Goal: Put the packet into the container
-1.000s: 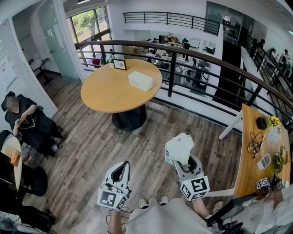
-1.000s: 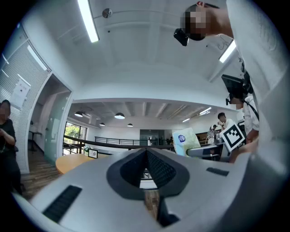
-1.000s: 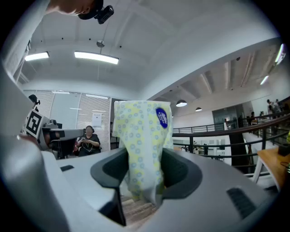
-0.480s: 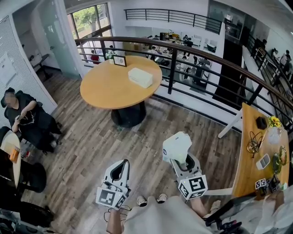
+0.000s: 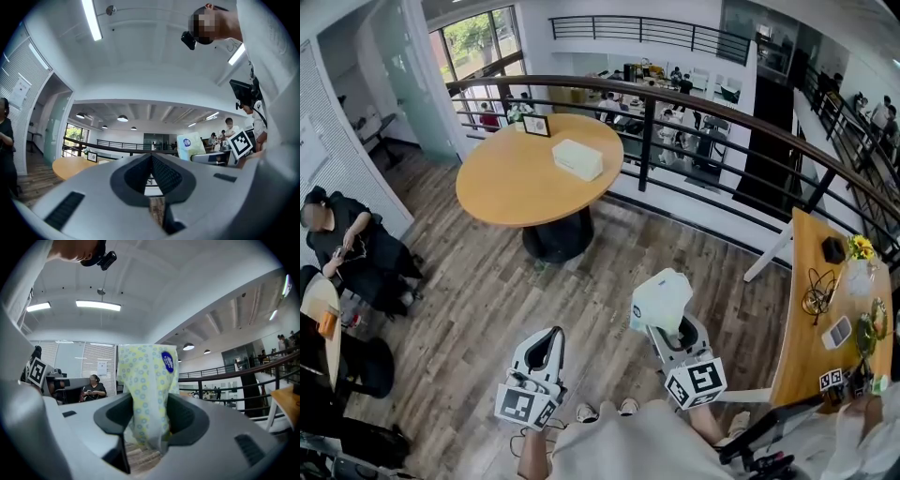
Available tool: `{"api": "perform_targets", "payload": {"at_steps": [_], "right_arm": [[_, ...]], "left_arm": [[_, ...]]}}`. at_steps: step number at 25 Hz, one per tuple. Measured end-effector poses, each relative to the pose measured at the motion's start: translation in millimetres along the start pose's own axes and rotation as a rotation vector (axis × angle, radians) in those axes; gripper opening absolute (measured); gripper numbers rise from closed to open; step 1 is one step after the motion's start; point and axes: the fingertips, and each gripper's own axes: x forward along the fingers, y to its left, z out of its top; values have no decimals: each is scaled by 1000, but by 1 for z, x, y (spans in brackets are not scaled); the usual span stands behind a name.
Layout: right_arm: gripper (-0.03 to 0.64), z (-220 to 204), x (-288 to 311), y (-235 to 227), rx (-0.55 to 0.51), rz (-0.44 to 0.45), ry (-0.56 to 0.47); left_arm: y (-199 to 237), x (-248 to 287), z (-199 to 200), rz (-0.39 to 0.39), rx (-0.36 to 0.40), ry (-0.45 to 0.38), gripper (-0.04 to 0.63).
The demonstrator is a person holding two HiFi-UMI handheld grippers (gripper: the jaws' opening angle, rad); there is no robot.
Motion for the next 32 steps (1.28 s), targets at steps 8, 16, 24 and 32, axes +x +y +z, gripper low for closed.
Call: {"api": "perform_targets", "payload": {"at_steps": [8,16,24,32], "right_arm": [[219,-1,-5,-31,-7,16,7],[219,-1,5,-41,4,24,14],[221,-1,37,-47,-22,35,11],[219,10,114,-63,-65,13,23]], "left_arm": [[-19,17,-4,30,6,2,5],[-16,23,-9,56,-4,14,5],[6,57,-23,35,-26,4,5],[64,114,-26,-2,-48,-7,5]]}}
